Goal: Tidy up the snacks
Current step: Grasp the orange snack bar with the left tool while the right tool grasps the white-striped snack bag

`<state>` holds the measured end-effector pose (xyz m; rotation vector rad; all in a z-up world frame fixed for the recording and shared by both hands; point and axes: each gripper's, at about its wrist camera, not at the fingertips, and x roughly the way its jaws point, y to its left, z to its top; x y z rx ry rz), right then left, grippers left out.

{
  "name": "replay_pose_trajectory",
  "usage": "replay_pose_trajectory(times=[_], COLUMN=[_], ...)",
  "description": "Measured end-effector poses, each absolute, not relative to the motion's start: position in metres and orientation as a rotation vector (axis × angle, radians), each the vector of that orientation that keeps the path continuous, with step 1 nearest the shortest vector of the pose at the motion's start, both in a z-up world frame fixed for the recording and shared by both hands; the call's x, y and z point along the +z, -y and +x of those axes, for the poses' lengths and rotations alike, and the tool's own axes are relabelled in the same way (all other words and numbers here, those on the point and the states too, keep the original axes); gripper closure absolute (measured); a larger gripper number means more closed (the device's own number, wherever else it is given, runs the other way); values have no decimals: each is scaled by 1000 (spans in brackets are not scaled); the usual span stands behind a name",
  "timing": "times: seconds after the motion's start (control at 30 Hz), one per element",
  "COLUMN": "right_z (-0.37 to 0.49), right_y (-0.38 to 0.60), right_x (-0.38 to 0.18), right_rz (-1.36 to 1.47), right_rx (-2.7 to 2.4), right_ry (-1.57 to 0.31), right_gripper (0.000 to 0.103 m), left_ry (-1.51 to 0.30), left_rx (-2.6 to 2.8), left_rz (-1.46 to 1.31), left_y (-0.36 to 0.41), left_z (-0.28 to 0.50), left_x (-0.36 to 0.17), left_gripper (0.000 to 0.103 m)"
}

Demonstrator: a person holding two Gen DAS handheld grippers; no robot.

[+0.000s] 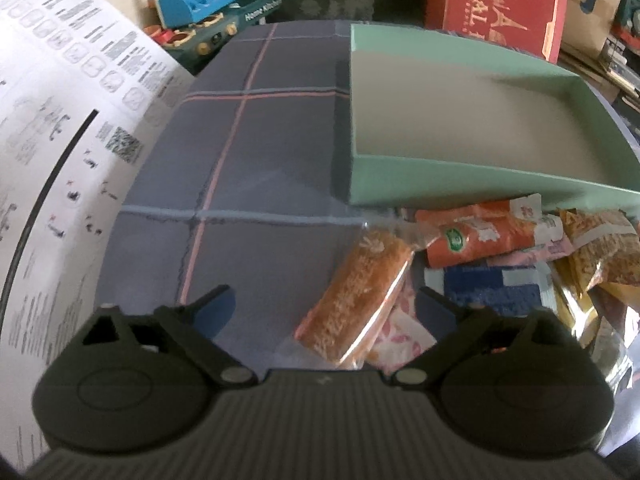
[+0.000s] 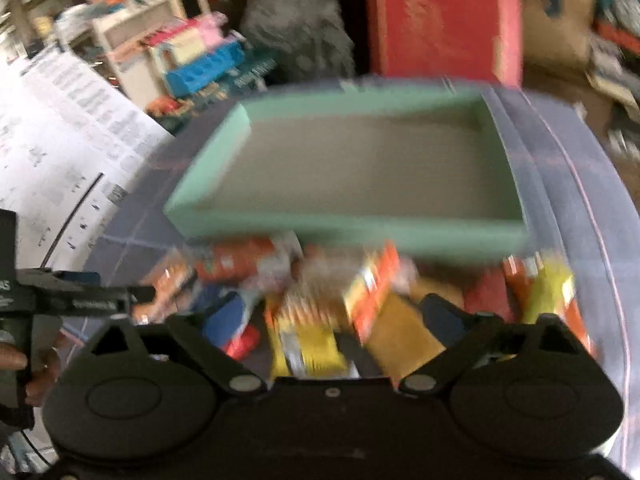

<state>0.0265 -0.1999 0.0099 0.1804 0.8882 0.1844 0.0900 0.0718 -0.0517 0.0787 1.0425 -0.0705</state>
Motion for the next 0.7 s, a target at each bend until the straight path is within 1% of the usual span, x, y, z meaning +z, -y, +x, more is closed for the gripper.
replay_pose_trajectory(times=[0.03, 0.1, 0.23, 0.33, 0.37, 0.4, 0.43, 0.47, 0.57, 0.7], right_z=[36, 56, 100, 113, 110, 107, 104, 99, 85, 71], right_y=[196, 190, 194, 199, 196, 193, 193, 192, 186, 175], right_x=[10, 8, -9, -29, -27, -28, -30, -29, -29, -35], right_rz=[148, 86, 82, 114, 132, 143, 151, 154, 153, 107], right_rx=[205, 240, 310, 350, 363, 372, 383, 397, 430, 411], right_ry=[-879, -873, -972, -1037, -1022, -1027, -1043, -1051, -1069, -1070], right_gripper=[17, 19, 19, 19, 19, 19, 23, 26, 27, 27], left_ry=[-1047, -1057, -1085, -1108, -1114, -1118, -1116, -1112, -1121, -1136], left_rx=[-77, -94, -122, -155, -169, -176, -176, -176, -186, -172], left_rz=[81, 86, 87, 66, 57, 53, 54, 56, 40, 32], left_y=[-71, -70, -71, -71, -72, -72, -72, -71, -74, -77], left_z=[93, 97, 103, 104, 105, 104, 103, 102, 100, 101], left_x=[-53, -57, -65, -71, -73, -75, -75, -75, -75, -78], left_gripper=[11, 21, 26, 41, 51, 53, 53, 54, 56, 53])
